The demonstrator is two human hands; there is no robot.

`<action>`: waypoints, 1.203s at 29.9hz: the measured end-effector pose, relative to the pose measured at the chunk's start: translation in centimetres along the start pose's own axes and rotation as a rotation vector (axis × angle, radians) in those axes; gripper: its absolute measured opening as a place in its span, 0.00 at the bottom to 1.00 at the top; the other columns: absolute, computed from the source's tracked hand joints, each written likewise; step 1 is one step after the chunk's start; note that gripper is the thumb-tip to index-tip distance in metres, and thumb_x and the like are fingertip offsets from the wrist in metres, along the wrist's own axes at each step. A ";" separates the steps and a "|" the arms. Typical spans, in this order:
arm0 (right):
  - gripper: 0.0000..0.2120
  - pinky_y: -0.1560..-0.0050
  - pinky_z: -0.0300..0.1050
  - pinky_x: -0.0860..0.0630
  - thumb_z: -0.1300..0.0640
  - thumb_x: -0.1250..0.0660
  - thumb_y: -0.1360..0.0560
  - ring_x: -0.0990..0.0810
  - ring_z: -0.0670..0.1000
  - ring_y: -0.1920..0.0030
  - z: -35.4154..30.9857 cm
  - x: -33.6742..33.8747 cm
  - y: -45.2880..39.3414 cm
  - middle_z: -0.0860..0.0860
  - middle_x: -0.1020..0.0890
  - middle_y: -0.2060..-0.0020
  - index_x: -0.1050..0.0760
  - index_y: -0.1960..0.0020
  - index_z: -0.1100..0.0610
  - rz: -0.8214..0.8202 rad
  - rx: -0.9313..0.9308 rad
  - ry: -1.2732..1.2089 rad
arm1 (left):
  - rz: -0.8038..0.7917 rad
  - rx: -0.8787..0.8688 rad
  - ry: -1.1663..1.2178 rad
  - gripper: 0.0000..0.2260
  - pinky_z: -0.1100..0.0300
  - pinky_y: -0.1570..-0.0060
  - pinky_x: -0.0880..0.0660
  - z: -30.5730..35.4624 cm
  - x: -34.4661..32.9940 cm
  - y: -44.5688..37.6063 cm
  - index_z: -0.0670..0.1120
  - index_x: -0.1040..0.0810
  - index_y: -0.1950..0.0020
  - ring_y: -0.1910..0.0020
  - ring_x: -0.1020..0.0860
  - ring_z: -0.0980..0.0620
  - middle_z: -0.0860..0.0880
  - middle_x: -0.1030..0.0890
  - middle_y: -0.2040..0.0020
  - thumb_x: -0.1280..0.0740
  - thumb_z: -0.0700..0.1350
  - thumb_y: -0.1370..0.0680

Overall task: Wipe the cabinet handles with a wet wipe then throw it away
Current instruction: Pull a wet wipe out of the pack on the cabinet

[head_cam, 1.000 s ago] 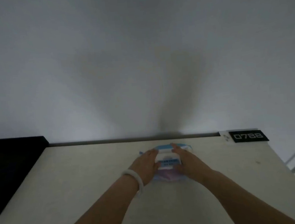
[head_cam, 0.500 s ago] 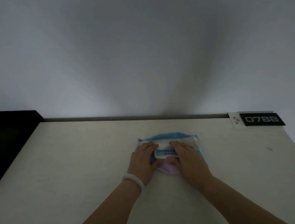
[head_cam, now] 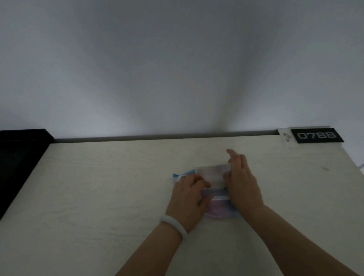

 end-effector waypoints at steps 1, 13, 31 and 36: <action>0.27 0.54 0.51 0.24 0.67 0.36 0.26 0.22 0.59 0.47 0.2 0.0 0.8 0.55 0.28 0.39 0.37 0.28 0.57 -0.019 0.014 -0.017 | -0.030 -0.023 -0.016 0.16 0.56 0.49 0.30 0.2 -0.3 -0.5 0.48 0.20 0.47 0.49 0.27 0.50 0.47 0.22 0.49 0.37 0.53 0.31; 0.20 0.47 0.37 0.31 0.65 0.35 0.24 0.22 0.53 0.44 1.7 -0.3 4.1 0.53 0.22 0.44 0.31 0.33 0.58 -0.052 -0.005 -0.089 | -0.366 0.261 -0.115 0.33 0.53 0.34 0.35 0.2 -1.3 -3.2 0.61 0.32 0.31 0.39 0.35 0.47 0.49 0.35 0.37 0.25 0.52 0.34; 0.21 0.46 0.46 0.22 0.61 0.28 0.28 0.22 0.49 0.49 0.4 -1.6 3.7 0.49 0.22 0.50 0.31 0.39 0.52 -0.093 -0.169 -0.350 | -0.163 0.319 0.062 0.18 0.51 0.44 0.30 0.5 -1.3 -1.4 0.47 0.25 0.45 0.47 0.30 0.45 0.47 0.29 0.44 0.30 0.54 0.30; 0.14 0.49 0.47 0.25 0.67 0.28 0.32 0.27 0.49 0.52 1.1 -1.4 3.6 0.47 0.26 0.56 0.24 0.50 0.56 -0.051 -0.018 -0.152 | -0.022 0.358 0.215 0.09 0.48 0.47 0.27 0.2 -1.0 -0.8 0.41 0.27 0.53 0.51 0.28 0.45 0.44 0.28 0.50 0.31 0.35 0.31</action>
Point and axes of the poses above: each hand's wrist, its own y-axis away from the middle knuckle, its own x-axis out of the back of the hand, z = x × y, the point moved 3 cm from there along -y, towards the middle knuckle
